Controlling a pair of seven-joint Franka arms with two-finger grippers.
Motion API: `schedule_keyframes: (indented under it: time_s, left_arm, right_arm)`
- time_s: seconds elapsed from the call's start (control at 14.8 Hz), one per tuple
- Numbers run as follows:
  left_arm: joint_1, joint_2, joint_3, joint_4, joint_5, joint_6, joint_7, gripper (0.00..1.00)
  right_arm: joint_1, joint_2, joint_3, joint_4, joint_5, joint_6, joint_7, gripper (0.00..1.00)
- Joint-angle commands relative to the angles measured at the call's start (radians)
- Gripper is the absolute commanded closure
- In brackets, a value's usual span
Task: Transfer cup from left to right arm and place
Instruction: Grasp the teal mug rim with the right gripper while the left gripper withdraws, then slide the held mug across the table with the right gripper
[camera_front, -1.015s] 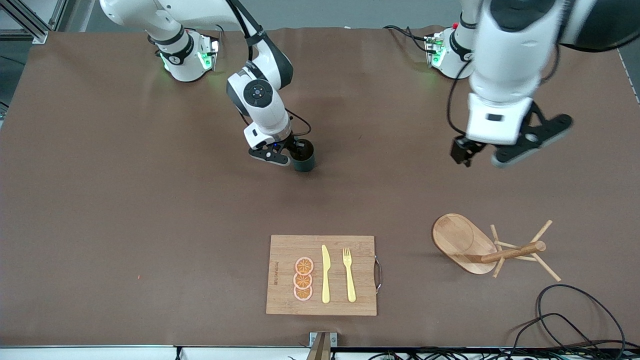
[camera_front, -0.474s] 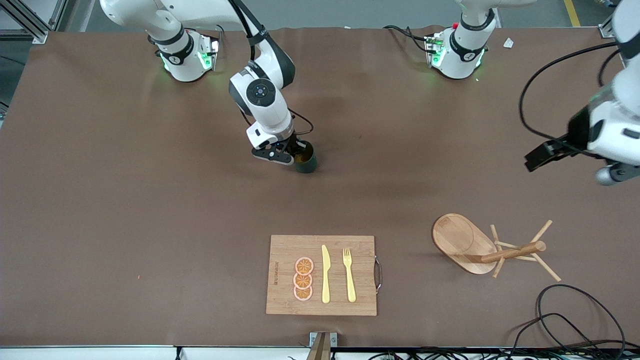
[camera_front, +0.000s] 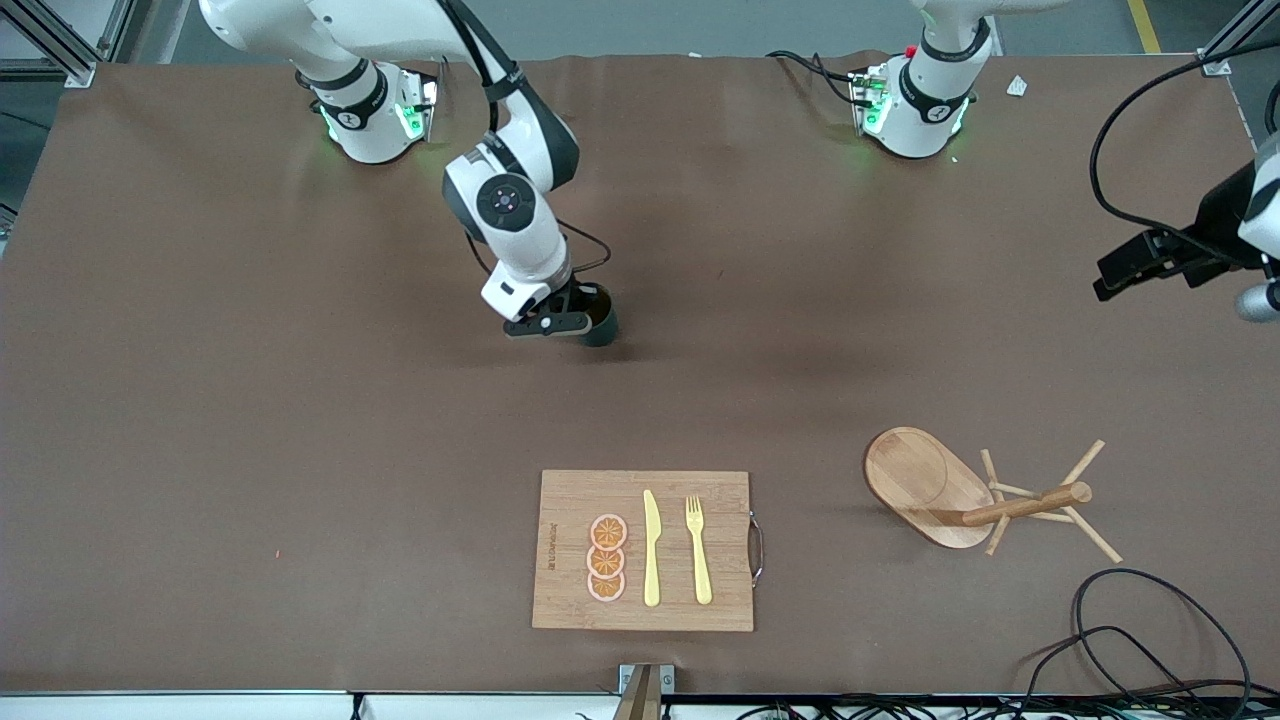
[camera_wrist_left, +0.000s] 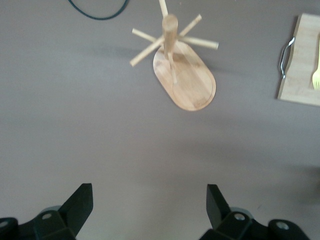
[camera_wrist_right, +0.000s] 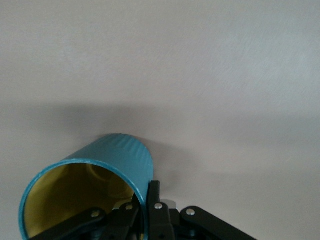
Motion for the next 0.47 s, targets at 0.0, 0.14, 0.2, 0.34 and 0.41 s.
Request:
schedule_keyframes:
  time_s: [0.0,0.14,0.2,0.34,0.41]
  left_arm:
    - [0.037,-0.110,-0.007,-0.116,-0.026,0.003,0.076,0.00]
    - [0.032,-0.118,-0.014,-0.119,-0.028,-0.036,0.086,0.00]
    - [0.032,-0.120,-0.031,-0.119,-0.026,-0.037,0.084,0.00]
    - [0.037,-0.124,-0.070,-0.116,-0.020,-0.037,0.083,0.00]
    - [0.035,-0.124,-0.073,-0.113,-0.020,-0.037,0.084,0.00]
  right_arm:
    - [-0.079,-0.060,0.000,-0.039,-0.001,-0.032,-0.211,0.98]
    - [-0.141,-0.088,-0.010,-0.047,-0.005,-0.071,-0.378,0.98]
    - [-0.171,-0.102,-0.013,-0.047,-0.011,-0.092,-0.464,0.98]
    - [-0.236,-0.131,-0.016,-0.065,-0.028,-0.103,-0.607,0.98]
    - [-0.270,-0.140,-0.016,-0.071,-0.039,-0.104,-0.674,0.98]
